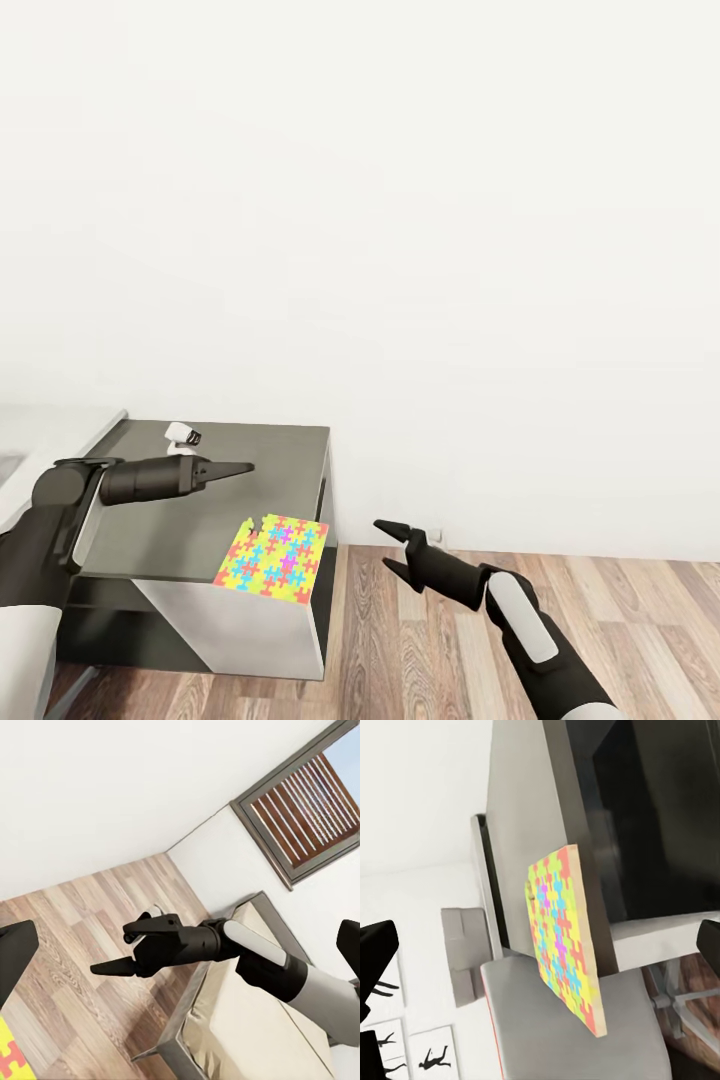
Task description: Put all the toys in the child's room - the three board games (two on the bed and one on the table), the two jigsaw puzzles on the table, and the tennis ball on the table - inside the toy box on the table in the child's room.
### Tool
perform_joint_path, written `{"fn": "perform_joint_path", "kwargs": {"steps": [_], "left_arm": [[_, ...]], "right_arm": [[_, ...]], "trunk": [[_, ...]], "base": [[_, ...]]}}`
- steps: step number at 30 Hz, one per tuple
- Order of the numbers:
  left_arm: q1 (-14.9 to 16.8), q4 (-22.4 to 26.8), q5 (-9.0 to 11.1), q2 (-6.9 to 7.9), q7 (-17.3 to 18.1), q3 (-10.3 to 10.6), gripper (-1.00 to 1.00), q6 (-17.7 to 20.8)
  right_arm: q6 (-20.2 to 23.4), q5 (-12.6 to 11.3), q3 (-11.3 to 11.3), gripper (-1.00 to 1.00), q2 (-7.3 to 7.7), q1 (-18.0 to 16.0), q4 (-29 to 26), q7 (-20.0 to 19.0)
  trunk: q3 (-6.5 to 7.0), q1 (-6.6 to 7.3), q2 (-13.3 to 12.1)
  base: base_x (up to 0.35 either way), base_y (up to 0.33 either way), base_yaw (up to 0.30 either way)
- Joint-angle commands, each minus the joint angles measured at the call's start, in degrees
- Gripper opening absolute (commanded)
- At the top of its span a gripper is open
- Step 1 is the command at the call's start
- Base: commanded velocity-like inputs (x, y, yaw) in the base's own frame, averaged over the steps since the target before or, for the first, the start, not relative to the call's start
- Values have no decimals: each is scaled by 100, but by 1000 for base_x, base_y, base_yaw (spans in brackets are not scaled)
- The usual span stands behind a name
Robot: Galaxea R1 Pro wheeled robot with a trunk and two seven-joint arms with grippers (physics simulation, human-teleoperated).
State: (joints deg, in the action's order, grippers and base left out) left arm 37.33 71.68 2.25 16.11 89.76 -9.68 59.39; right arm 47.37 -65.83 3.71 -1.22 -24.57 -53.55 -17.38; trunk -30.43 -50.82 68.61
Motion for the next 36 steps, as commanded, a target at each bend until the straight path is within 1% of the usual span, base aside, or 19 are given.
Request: {"fn": "perform_joint_path", "kwargs": {"steps": [1,13,16,20,23,25,26,27,28,30,32,36], "left_arm": [[3,-8,-4,3,24,1,100,61],[1,-5,3,6,24,-6,100,61],[2,-5,2,0,24,-5,100,61],[23,5,-7,-17,24,-10,100,61],[235,-3,-19,-30,24,74,100,61],[506,-34,-21,-15,24,296,100,61],[574,-53,-21,-11,24,356,100,61],[718,-80,-22,-3,24,452,100,61],[791,-90,-22,2,24,487,100,61],[1082,-104,-22,69,24,581,100,61],[1244,-110,-21,135,24,625,100,61],[1393,-96,-9,211,24,665,100,61]], "right_arm": [[17,21,-4,100,-3,-4,5,-27],[17,17,0,100,7,-4,3,-28],[15,17,5,100,10,-4,2,-30],[-7,33,6,100,-46,-4,-3,-29],[-20,52,10,100,-147,-4,-5,-28],[-23,68,13,100,-229,-4,-8,-28],[-24,70,14,100,-241,-5,-9,-28],[-28,73,15,100,-261,-6,-11,-26],[-31,74,15,100,-269,-8,-12,-25],[-38,77,15,100,-287,-10,-19,-25],[-36,78,19,100,-289,-11,-26,-26],[-41,78,27,100,-301,-12,-31,-24]], "trunk": [[-6,0,3],[-6,0,3],[-59,-66,124],[-131,-154,284],[-185,-220,404],[-221,-264,485],[-239,-285,525],[-257,-307,565],[-275,-329,605],[-311,-373,685],[-347,-417,765],[-418,-505,926]], "base": [[0,0,0],[0,0,0],[0,0,0],[0,0,0],[0,0,0],[0,0,0],[0,0,0],[0,0,0],[0,0,0],[0,0,0],[0,0,0],[0,0,0]]}}
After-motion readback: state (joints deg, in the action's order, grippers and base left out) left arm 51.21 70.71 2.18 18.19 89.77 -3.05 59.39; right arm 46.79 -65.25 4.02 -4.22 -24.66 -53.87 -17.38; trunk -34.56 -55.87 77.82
